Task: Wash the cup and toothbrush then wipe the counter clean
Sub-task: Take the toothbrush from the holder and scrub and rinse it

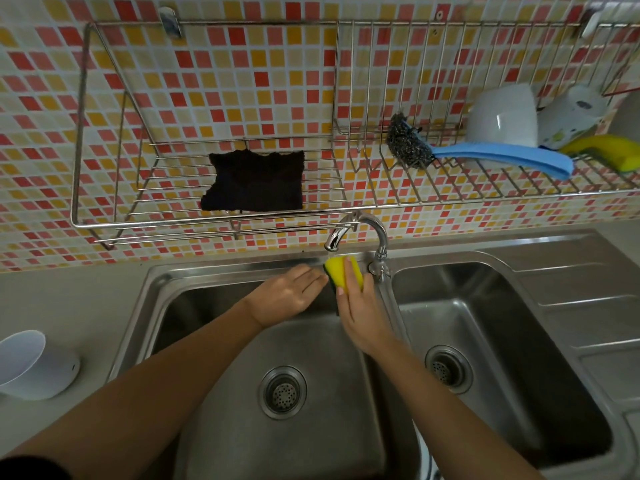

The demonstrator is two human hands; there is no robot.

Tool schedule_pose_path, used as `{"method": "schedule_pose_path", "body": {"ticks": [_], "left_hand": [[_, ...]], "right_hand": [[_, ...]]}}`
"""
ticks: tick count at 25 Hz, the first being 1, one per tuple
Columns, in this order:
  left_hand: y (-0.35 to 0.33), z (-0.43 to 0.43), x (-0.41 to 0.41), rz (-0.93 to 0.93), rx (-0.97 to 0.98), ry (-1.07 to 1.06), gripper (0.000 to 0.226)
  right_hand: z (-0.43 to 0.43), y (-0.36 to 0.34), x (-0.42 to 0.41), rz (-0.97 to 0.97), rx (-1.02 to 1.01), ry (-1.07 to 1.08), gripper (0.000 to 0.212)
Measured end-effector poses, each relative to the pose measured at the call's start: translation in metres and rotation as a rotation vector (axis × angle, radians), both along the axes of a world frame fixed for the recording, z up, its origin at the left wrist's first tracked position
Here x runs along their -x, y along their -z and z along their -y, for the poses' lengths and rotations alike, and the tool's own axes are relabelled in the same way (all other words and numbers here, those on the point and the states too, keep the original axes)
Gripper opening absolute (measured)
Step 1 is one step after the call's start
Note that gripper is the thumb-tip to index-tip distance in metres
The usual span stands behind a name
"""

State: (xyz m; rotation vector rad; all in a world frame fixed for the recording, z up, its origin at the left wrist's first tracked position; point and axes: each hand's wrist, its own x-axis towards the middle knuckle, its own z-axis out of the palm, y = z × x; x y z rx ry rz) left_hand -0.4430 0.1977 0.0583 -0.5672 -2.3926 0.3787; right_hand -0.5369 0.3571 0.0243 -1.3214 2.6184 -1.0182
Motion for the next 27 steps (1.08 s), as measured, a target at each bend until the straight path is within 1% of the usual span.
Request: {"method": "schedule_pose_path", "body": {"ticks": [4, 7, 8, 9, 10, 11, 12, 14, 15, 16, 17, 18, 19, 20, 22, 25, 27], "left_hand": [[-0.001, 0.001, 0.001, -0.014, -0.006, 0.001, 0.032], [0.001, 0.003, 0.001, -0.042, -0.01, -0.04, 0.031], [0.002, 0.004, 0.001, -0.041, 0.003, -0.056, 0.03], [0.005, 0.005, 0.002, -0.043, -0.011, -0.075, 0.028], [0.008, 0.003, 0.004, -0.037, -0.101, -0.108, 0.024], [0.009, -0.002, 0.005, -0.023, -0.292, -0.163, 0.019], [0.006, -0.01, 0.006, 0.001, -0.576, -0.245, 0.015], [0.001, -0.028, 0.009, 0.125, -1.253, -0.449, 0.013], [-0.003, -0.036, 0.012, 0.213, -1.586, -0.523, 0.014], [-0.007, -0.042, 0.015, 0.275, -1.879, -0.554, 0.015], [-0.011, -0.045, 0.018, 0.32, -2.107, -0.56, 0.016], [-0.016, -0.044, 0.02, 0.365, -2.278, -0.56, 0.019], [-0.023, -0.042, 0.021, 0.412, -2.402, -0.567, 0.022], [-0.029, -0.038, 0.023, 0.458, -2.482, -0.593, 0.023], [-0.037, -0.03, 0.028, 0.53, -2.553, -0.647, 0.02], [-0.042, -0.025, 0.036, 0.618, -2.498, -0.683, 0.013], [-0.042, -0.027, 0.036, 0.71, -2.433, -0.687, 0.016]], "right_hand": [[0.001, 0.0, 0.004, 0.046, 0.007, 0.092, 0.054], [0.004, 0.001, -0.001, 0.027, 0.009, 0.016, 0.056], [0.004, 0.003, 0.001, 0.05, 0.006, 0.032, 0.056], [0.004, 0.003, 0.003, 0.093, 0.016, 0.067, 0.056], [0.003, 0.003, 0.006, 0.147, 0.035, 0.101, 0.056], [0.002, 0.001, 0.007, 0.2, 0.066, 0.115, 0.057], [0.002, 0.0, 0.007, 0.249, 0.097, 0.11, 0.058], [0.004, -0.005, 0.001, 0.314, 0.165, 0.08, 0.058], [0.006, -0.008, -0.002, 0.332, 0.194, 0.078, 0.057], [0.008, -0.011, -0.003, 0.338, 0.217, 0.092, 0.057], [0.01, -0.014, -0.003, 0.33, 0.225, 0.111, 0.057], [0.01, -0.017, 0.0, 0.308, 0.217, 0.132, 0.056], [0.01, -0.021, 0.003, 0.279, 0.199, 0.142, 0.056], [0.009, -0.023, 0.006, 0.243, 0.181, 0.136, 0.056], [0.008, -0.028, 0.009, 0.172, 0.16, 0.099, 0.056], [0.014, -0.03, 0.011, 0.07, 0.091, 0.077, 0.051], [0.017, -0.027, 0.015, -0.033, 0.022, 0.073, 0.049]]}}
